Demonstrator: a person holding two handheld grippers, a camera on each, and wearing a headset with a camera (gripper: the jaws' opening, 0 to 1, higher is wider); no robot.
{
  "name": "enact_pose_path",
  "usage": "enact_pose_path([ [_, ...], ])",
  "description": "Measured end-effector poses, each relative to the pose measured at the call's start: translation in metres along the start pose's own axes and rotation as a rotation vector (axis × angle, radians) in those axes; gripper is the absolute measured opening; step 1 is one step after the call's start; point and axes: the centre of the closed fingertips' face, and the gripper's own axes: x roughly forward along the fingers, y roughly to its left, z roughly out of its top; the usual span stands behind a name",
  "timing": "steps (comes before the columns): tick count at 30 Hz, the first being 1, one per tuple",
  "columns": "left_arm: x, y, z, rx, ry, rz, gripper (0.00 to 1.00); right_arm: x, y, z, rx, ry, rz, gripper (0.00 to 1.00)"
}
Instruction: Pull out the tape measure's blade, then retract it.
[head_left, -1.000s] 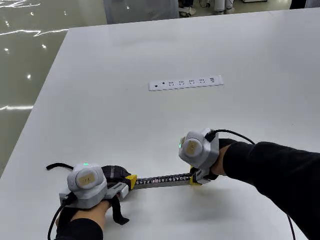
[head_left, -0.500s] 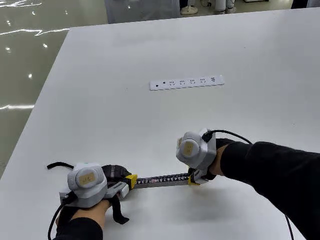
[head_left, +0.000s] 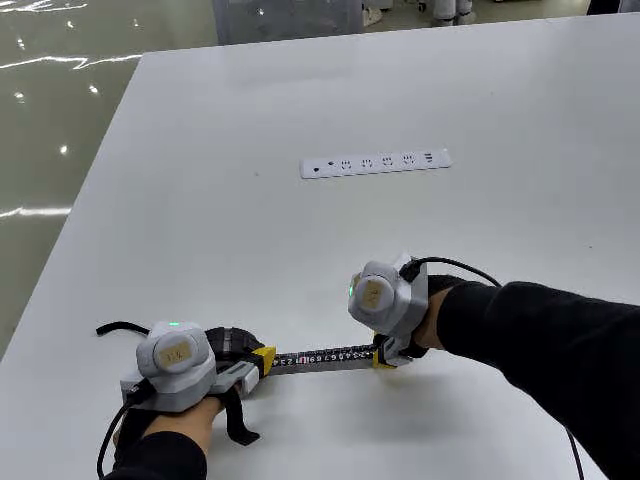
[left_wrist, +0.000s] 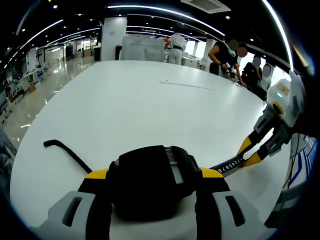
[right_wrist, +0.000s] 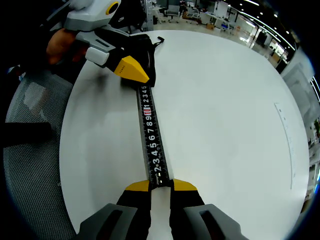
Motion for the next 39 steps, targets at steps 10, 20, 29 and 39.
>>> enact_pose_path([
  [10, 0.001, 0.000, 0.000, 0.000, 0.001, -0.001, 0.63, 0.001, 0.000, 0.003, 0.000, -0.022, 0.008, 0.09],
  [20, 0.000, 0.000, 0.001, 0.000, 0.000, -0.001, 0.63, 0.002, 0.001, 0.007, -0.005, -0.020, 0.005, 0.09],
  [29, -0.001, 0.000, 0.001, 0.000, -0.001, -0.004, 0.63, 0.003, 0.002, 0.010, 0.006, -0.024, 0.002, 0.09],
  [39, -0.003, -0.001, 0.001, -0.010, -0.008, -0.016, 0.62, 0.004, 0.002, 0.011, 0.017, -0.034, -0.002, 0.09],
])
